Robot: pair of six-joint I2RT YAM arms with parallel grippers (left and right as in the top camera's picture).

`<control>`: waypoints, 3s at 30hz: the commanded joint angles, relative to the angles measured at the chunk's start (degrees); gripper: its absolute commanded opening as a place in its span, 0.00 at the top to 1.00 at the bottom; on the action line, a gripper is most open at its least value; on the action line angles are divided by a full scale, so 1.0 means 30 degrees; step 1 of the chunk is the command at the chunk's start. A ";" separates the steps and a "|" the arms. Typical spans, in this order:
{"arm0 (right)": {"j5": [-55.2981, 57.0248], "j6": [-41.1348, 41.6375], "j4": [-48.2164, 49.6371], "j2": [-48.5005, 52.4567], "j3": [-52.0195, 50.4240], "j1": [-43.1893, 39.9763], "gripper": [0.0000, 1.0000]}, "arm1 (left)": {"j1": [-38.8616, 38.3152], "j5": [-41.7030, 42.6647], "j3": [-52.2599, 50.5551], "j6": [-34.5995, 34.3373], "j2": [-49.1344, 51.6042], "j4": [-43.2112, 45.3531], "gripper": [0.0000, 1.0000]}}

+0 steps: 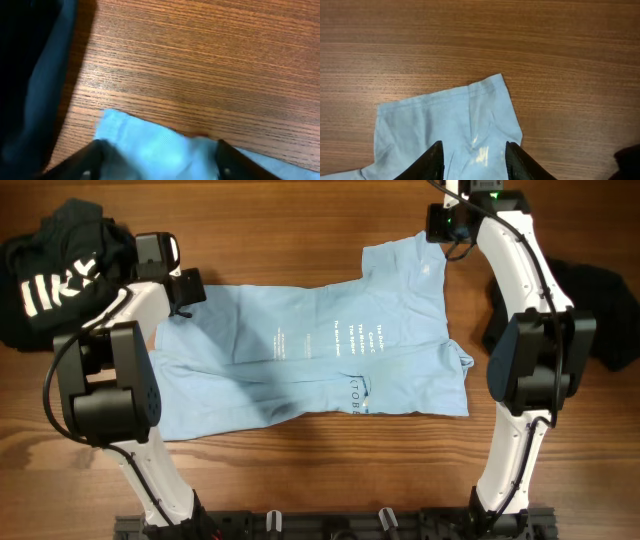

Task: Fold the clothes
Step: 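Grasp the shirt's far-left and far-right shoulders with both grippers, then fold both shoulders toward the near side with both grippers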

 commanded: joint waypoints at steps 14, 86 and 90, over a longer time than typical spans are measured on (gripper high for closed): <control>-0.0488 -0.0248 0.0415 0.1530 0.0299 -0.0138 0.69 | 0.0109 -0.0117 0.0109 0.0080 0.0801 -0.0291 0.96; -0.3344 0.0736 -0.8626 -0.1698 0.0466 -0.0357 0.96 | 0.0160 -0.0321 0.0124 -0.2790 -0.4714 -0.7883 0.96; -0.3337 0.0736 -1.0404 -0.2011 0.0466 -0.0561 0.96 | 0.0160 -0.0321 0.0124 -0.3089 -0.5282 -0.9224 0.96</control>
